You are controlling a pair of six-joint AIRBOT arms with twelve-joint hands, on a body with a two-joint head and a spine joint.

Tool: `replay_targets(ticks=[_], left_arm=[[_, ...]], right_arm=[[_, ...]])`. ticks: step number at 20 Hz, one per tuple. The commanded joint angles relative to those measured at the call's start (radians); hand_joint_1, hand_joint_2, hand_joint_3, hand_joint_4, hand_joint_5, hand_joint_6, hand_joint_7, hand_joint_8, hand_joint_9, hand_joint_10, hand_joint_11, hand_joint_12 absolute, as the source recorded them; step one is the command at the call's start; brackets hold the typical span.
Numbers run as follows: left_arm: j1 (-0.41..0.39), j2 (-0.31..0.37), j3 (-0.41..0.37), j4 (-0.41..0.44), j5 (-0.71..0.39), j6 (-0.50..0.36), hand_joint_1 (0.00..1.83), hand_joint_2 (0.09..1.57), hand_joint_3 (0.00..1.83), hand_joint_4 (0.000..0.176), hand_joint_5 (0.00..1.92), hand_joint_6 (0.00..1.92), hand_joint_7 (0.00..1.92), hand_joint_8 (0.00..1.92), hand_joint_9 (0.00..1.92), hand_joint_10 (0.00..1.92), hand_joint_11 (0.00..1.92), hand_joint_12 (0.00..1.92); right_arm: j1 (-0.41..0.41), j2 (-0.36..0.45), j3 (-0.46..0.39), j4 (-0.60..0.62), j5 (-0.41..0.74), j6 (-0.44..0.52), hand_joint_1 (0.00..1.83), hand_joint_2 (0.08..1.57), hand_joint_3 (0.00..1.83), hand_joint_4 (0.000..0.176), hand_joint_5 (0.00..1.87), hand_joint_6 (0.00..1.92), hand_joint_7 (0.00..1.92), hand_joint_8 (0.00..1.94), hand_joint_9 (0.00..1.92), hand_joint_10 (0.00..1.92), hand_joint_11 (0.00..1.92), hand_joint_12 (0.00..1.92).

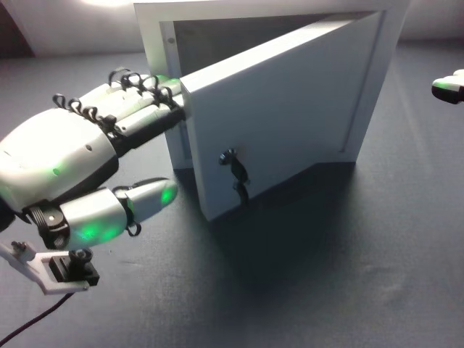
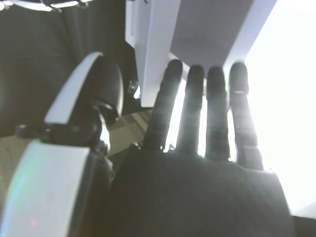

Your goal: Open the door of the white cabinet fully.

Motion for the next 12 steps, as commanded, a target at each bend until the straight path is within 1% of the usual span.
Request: replay_targets(ticks=[1, 3, 4, 6, 7, 9, 11, 12], left_arm=[[-0.013, -0.002, -0.007, 0.002, -0.133, -0.008, 0.07, 1.52, 0.01, 0.0, 0.13, 0.0, 0.09, 0.0, 0.04, 0.0, 0.0, 0.19], [-0.016, -0.002, -0.009, 0.013, -0.133, -0.012, 0.1, 1.52, 0.0, 0.0, 0.14, 0.0, 0.12, 0.01, 0.08, 0.01, 0.0, 0.23], [-0.018, -0.003, -0.009, 0.017, -0.132, -0.013, 0.06, 1.53, 0.0, 0.0, 0.13, 0.0, 0.11, 0.0, 0.08, 0.01, 0.0, 0.23], [-0.022, -0.006, -0.008, 0.026, -0.129, -0.018, 0.08, 1.54, 0.0, 0.0, 0.15, 0.0, 0.12, 0.0, 0.08, 0.0, 0.0, 0.23], [-0.025, -0.008, -0.008, 0.033, -0.129, -0.022, 0.13, 1.53, 0.0, 0.0, 0.16, 0.01, 0.12, 0.0, 0.09, 0.0, 0.0, 0.25], [-0.03, -0.014, -0.008, 0.05, -0.124, -0.033, 0.19, 1.51, 0.0, 0.0, 0.18, 0.0, 0.14, 0.0, 0.13, 0.01, 0.0, 0.37], [-0.04, -0.02, -0.007, 0.068, -0.114, -0.04, 0.26, 1.5, 0.0, 0.0, 0.18, 0.0, 0.15, 0.0, 0.14, 0.0, 0.0, 0.42], [-0.046, -0.023, -0.005, 0.078, -0.107, -0.044, 0.25, 1.49, 0.0, 0.0, 0.21, 0.0, 0.19, 0.0, 0.17, 0.0, 0.0, 0.56]], right_arm=[[0.006, 0.001, 0.005, 0.029, 0.123, 0.009, 0.55, 1.32, 0.0, 0.0, 0.33, 0.0, 0.35, 0.0, 0.29, 0.0, 0.2, 0.05], [0.006, 0.001, 0.005, 0.029, 0.123, 0.009, 0.54, 1.32, 0.0, 0.0, 0.34, 0.0, 0.35, 0.01, 0.29, 0.0, 0.2, 0.05], [0.006, 0.001, 0.005, 0.029, 0.123, 0.009, 0.54, 1.32, 0.0, 0.0, 0.34, 0.0, 0.36, 0.01, 0.3, 0.01, 0.21, 0.05], [0.006, 0.001, 0.006, 0.029, 0.123, 0.009, 0.54, 1.31, 0.0, 0.0, 0.35, 0.01, 0.36, 0.01, 0.29, 0.0, 0.2, 0.04], [0.006, 0.0, 0.006, 0.029, 0.123, 0.009, 0.55, 1.31, 0.0, 0.0, 0.34, 0.0, 0.36, 0.0, 0.29, 0.0, 0.2, 0.04], [0.006, -0.001, 0.007, 0.029, 0.123, 0.009, 0.55, 1.31, 0.0, 0.0, 0.34, 0.0, 0.36, 0.0, 0.3, 0.0, 0.2, 0.04], [0.006, -0.002, 0.008, 0.029, 0.123, 0.009, 0.56, 1.31, 0.0, 0.0, 0.34, 0.0, 0.35, 0.0, 0.3, 0.0, 0.22, 0.05], [0.006, -0.002, 0.008, 0.029, 0.123, 0.009, 0.55, 1.31, 0.0, 0.0, 0.34, 0.0, 0.35, 0.0, 0.29, 0.0, 0.22, 0.05]])
